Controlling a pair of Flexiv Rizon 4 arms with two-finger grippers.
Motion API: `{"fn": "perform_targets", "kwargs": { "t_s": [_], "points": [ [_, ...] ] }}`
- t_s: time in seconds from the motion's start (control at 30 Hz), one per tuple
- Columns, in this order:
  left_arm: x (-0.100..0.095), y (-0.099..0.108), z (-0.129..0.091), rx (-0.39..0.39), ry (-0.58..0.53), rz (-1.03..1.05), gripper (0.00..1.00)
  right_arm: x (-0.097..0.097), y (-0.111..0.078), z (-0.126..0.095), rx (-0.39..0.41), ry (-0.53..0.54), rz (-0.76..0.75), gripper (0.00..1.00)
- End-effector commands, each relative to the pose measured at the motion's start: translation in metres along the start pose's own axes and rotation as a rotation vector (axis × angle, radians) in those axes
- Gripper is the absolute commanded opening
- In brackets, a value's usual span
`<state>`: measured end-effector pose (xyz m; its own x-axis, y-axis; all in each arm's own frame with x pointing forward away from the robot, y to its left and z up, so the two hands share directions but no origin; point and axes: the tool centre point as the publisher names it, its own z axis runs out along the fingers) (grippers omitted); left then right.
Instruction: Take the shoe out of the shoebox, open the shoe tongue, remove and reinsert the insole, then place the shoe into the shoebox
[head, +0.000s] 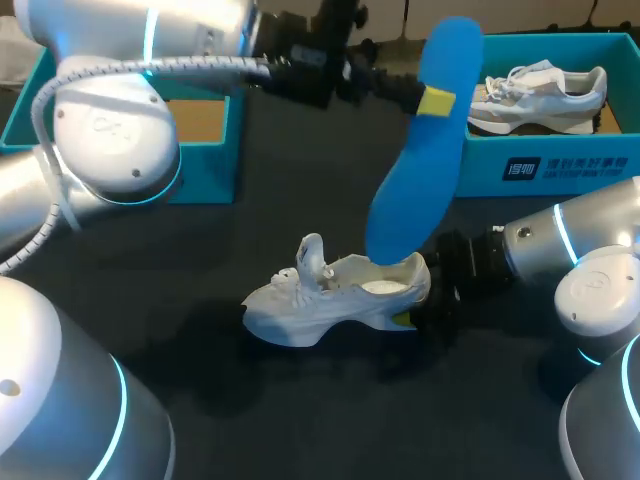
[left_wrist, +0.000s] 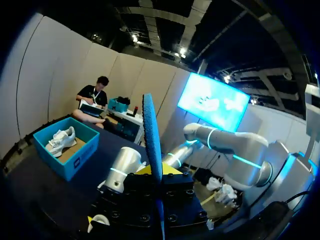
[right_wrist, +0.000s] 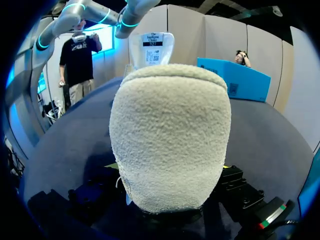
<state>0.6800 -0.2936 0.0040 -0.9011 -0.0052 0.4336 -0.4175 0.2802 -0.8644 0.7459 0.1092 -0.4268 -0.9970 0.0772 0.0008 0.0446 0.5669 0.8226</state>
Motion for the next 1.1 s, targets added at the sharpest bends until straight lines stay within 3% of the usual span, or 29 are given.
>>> {"fn": "perform_targets", "kwargs": {
  "t_s": [0.03, 0.27, 0.53, 1.1],
  "points": [
    [0.01, -0.001, -0.011, 0.046, 0.028, -0.078, 0.0, -0.001, -0.003, 0.006, 0.004, -0.003, 0.0, 0.0],
    [0.027, -0.015, -0.018, 0.134, 0.131, -0.174, 0.0, -0.001, -0.003, 0.006, 0.004, -0.003, 0.0, 0.0],
    [0.049, -0.028, -0.03, 0.12, 0.233, -0.263, 0.0, -0.001, -0.003, 0.006, 0.004, -0.003, 0.0, 0.0],
    [0.058, -0.032, -0.037, 0.139, 0.206, -0.282, 0.0, -0.001, -0.003, 0.006, 0.004, -0.003, 0.0, 0.0]
  ]
}}
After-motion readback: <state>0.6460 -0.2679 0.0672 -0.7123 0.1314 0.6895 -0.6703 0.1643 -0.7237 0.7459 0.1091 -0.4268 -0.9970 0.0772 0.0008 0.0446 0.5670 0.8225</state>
